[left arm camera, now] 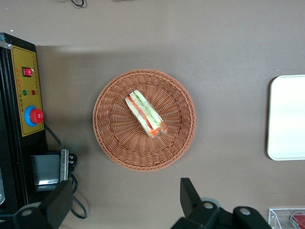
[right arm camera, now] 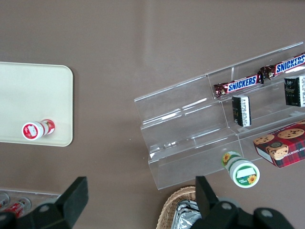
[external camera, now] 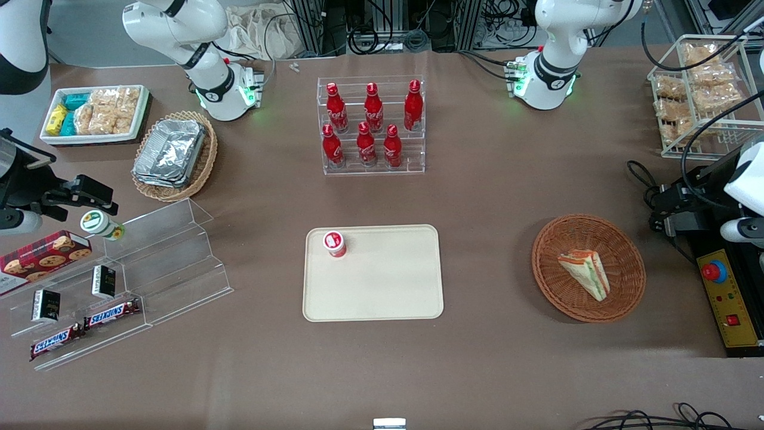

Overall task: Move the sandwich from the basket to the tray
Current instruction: 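Move the left gripper over the wrapped sandwich in the wicker basket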

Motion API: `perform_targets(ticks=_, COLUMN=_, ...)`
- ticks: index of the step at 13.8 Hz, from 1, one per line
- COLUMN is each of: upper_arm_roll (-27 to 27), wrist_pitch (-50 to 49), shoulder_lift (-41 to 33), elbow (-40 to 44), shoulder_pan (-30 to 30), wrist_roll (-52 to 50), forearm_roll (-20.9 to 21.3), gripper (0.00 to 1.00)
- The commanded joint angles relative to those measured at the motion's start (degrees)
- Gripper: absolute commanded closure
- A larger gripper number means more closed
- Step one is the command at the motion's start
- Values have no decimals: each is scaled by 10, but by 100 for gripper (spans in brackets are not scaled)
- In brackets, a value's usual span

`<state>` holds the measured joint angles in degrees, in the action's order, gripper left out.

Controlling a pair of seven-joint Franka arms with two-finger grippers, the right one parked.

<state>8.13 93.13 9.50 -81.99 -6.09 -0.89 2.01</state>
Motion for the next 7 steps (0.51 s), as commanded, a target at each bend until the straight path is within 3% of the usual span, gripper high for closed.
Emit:
perform_targets(ticks=1, upper_arm_roll=0, wrist_pitch=-11, shoulder_lift=-4, elbow=4, shoulder_pan=0, wrist_roll=8, forearm_roll=8, gripper=0)
perform_targets(ticks=7, upper_arm_roll=0, wrist_pitch=-4, shoulder_lift=0, elbow=-9, shoulder_pan=0, wrist_roll=8, forearm_roll=10, gripper=0)
